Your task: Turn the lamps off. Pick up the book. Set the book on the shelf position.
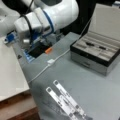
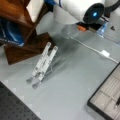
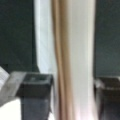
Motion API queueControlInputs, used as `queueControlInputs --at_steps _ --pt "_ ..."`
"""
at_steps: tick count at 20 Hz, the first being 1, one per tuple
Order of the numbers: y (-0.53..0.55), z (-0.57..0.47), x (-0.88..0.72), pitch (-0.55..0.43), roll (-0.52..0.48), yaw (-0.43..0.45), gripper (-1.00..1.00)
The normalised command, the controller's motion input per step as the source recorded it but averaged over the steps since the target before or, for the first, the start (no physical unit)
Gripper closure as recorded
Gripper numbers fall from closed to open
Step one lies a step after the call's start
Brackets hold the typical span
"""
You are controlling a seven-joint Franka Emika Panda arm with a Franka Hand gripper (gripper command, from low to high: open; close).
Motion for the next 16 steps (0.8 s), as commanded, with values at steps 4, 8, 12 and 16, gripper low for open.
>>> queueControlInputs --at_steps 4,8,12,16 --pt "-0.19 -0.08 -0.21 -0.093 0.088 0.170 -1.00" --pt "-0.12 -0.06 -0.20 -0.085 0.084 0.170 -1.00" --pt "0.04 0.01 -0.21 -0.076 0.096 0.131 -1.00" --pt "0.26 0.05 -0.20 -0.072 0.149 0.042 -1.00"
